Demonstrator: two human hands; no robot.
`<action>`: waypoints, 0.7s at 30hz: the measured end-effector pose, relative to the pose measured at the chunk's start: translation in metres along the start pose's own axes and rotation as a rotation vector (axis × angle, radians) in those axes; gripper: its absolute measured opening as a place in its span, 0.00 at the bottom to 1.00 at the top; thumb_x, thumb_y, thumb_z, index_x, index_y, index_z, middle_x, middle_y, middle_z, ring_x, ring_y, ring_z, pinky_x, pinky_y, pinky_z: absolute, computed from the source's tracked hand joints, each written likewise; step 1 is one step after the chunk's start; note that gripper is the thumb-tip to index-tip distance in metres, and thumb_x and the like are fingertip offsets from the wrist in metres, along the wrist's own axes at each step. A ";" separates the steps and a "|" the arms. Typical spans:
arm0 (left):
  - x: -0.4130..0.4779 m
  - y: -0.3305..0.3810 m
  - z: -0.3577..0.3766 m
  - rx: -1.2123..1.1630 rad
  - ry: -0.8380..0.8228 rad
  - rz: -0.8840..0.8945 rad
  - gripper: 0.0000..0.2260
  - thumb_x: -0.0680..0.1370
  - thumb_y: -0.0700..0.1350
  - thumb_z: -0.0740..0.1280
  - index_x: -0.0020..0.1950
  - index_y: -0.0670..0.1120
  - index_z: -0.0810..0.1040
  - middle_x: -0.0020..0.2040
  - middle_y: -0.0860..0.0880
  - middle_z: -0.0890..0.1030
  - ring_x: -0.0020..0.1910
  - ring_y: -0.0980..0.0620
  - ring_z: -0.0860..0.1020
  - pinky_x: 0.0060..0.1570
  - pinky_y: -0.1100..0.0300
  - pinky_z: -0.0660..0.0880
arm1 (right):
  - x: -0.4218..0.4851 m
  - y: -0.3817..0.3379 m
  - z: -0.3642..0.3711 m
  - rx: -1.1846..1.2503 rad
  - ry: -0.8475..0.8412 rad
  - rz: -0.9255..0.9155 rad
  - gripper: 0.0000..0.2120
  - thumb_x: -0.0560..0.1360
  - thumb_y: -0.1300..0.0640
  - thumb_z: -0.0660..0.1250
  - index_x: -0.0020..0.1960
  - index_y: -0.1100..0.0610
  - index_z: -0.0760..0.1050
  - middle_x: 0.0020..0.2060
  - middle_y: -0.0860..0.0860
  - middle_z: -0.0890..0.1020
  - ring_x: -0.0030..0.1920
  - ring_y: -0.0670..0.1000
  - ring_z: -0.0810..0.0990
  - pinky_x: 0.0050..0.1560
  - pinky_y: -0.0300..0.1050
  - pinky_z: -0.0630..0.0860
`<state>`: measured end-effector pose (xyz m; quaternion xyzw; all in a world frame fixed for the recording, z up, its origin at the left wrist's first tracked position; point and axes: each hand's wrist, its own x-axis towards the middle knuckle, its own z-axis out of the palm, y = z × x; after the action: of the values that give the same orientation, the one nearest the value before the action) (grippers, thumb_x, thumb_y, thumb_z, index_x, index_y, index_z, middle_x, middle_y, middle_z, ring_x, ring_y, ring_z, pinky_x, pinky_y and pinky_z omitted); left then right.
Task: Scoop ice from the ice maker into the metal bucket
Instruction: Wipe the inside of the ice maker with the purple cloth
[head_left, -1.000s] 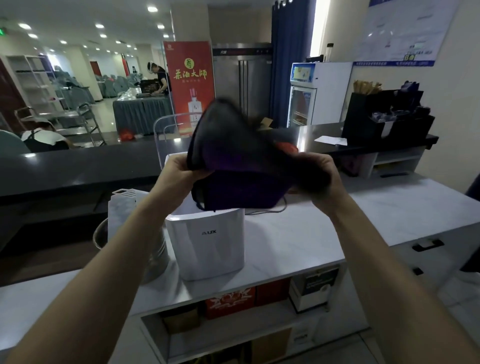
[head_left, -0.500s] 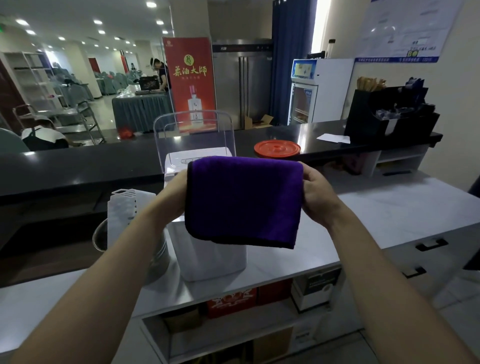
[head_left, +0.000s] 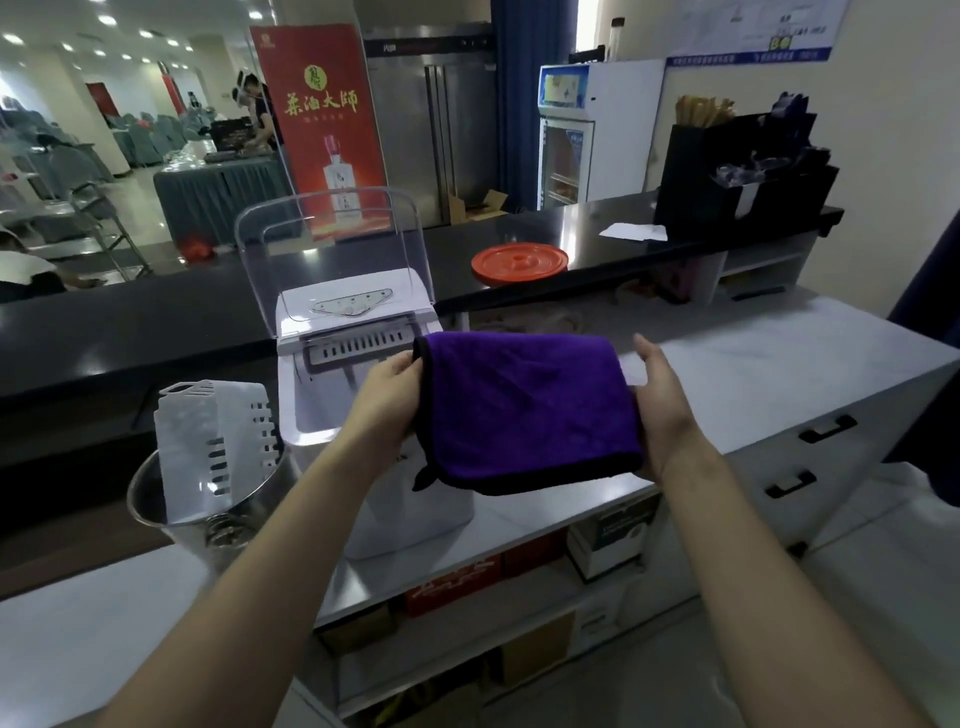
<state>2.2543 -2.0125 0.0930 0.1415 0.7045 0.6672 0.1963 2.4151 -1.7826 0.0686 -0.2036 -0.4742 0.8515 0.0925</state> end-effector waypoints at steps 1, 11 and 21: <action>0.001 0.001 0.010 -0.040 -0.017 -0.040 0.12 0.87 0.51 0.65 0.64 0.46 0.81 0.43 0.51 0.85 0.35 0.56 0.81 0.31 0.61 0.75 | 0.001 0.000 -0.007 0.010 -0.009 0.005 0.31 0.78 0.28 0.60 0.43 0.56 0.82 0.36 0.51 0.79 0.40 0.55 0.80 0.49 0.49 0.74; 0.067 -0.057 0.103 0.481 -0.053 0.327 0.26 0.81 0.39 0.73 0.67 0.57 0.60 0.56 0.55 0.79 0.55 0.52 0.83 0.53 0.52 0.83 | 0.085 -0.008 -0.105 -0.376 0.308 -0.135 0.11 0.73 0.61 0.71 0.55 0.57 0.78 0.50 0.56 0.84 0.49 0.57 0.84 0.44 0.56 0.82; 0.131 -0.175 0.143 0.637 0.088 -0.057 0.33 0.72 0.42 0.83 0.74 0.52 0.74 0.68 0.54 0.73 0.66 0.52 0.74 0.63 0.55 0.76 | 0.182 0.071 -0.160 -0.934 0.116 -0.141 0.35 0.83 0.58 0.66 0.79 0.37 0.51 0.54 0.53 0.84 0.48 0.51 0.86 0.47 0.48 0.86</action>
<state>2.2161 -1.8372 -0.0974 0.1471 0.8894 0.4129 0.1302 2.3235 -1.6340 -0.1133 -0.2378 -0.8130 0.5262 0.0751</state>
